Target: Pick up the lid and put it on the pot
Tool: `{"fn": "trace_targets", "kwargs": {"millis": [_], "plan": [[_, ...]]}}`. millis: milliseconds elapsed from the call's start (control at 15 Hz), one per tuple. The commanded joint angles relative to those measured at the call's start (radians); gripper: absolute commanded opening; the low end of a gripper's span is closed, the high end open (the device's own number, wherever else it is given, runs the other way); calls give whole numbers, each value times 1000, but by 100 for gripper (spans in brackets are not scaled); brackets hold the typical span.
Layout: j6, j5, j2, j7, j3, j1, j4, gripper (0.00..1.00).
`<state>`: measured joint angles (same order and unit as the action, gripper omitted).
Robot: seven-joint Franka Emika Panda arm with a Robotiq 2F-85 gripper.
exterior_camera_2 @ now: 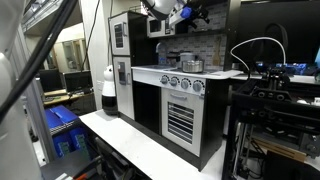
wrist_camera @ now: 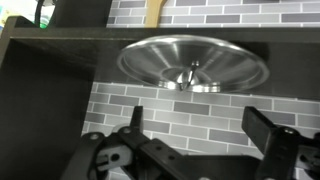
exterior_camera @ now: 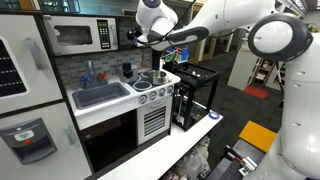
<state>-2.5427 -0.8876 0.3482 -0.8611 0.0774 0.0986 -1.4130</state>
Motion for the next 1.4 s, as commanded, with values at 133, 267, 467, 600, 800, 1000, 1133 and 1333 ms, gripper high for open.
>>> {"fn": "trace_targets", "kwargs": {"millis": [133,267,467,600,800,1000,1133,1333], "plan": [[55,81,-14,27,13,-11,-7,100],[81,118,-16,41,16,-11,-6,100],[92,144,-16,46,12,-7,-4,100],[99,148,-15,45,10,-5,-1,96],[100,142,-15,42,8,-4,0,68],[101,140,-15,44,8,-4,-2,46],[101,140,-15,45,8,-4,-3,33],[102,138,-16,47,9,-2,-6,11]]}}
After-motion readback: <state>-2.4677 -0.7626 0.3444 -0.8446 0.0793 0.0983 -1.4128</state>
